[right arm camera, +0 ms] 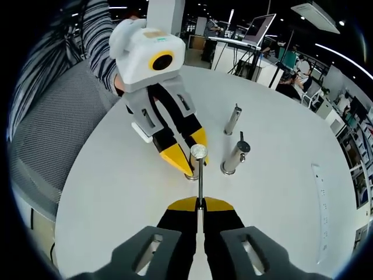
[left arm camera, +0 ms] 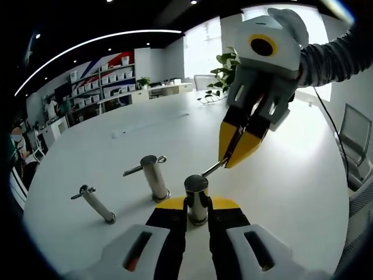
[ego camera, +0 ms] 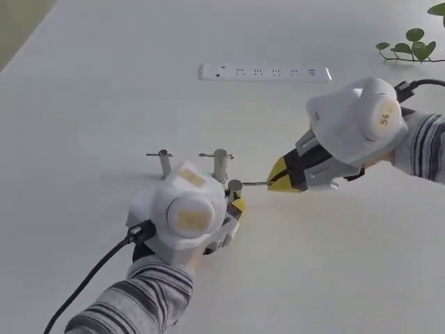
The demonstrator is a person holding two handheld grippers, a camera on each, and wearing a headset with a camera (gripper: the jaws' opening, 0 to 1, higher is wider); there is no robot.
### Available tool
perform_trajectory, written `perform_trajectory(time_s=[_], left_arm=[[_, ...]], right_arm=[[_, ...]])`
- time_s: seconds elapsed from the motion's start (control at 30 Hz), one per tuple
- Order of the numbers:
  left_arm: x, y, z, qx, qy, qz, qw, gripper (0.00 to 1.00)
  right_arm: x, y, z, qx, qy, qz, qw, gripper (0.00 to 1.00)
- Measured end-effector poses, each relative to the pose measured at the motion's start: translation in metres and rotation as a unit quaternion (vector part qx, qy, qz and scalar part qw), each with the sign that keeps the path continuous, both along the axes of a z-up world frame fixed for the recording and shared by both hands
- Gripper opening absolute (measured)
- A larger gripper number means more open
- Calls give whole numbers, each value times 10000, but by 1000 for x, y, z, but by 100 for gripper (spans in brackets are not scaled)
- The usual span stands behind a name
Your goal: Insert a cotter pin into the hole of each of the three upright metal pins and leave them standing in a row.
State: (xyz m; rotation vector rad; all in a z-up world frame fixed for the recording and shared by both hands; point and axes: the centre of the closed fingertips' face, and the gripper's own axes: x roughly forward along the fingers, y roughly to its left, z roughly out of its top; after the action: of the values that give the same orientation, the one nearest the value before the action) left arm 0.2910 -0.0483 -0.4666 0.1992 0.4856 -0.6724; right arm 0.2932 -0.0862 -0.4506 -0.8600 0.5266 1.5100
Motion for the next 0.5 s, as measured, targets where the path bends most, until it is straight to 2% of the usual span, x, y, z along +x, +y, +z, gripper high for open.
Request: perform_trajectory(time_s=[0.2, 0.5], left_arm=[[0, -1, 0, 2, 5, -202, 9998, 10], [-1, -1, 0, -105, 69, -553, 9984, 10]], right_arm=[[-1, 2, 0, 19, -9, 7, 10000, 0], [-4, 2, 1, -10, 5, -4, 10000, 0]])
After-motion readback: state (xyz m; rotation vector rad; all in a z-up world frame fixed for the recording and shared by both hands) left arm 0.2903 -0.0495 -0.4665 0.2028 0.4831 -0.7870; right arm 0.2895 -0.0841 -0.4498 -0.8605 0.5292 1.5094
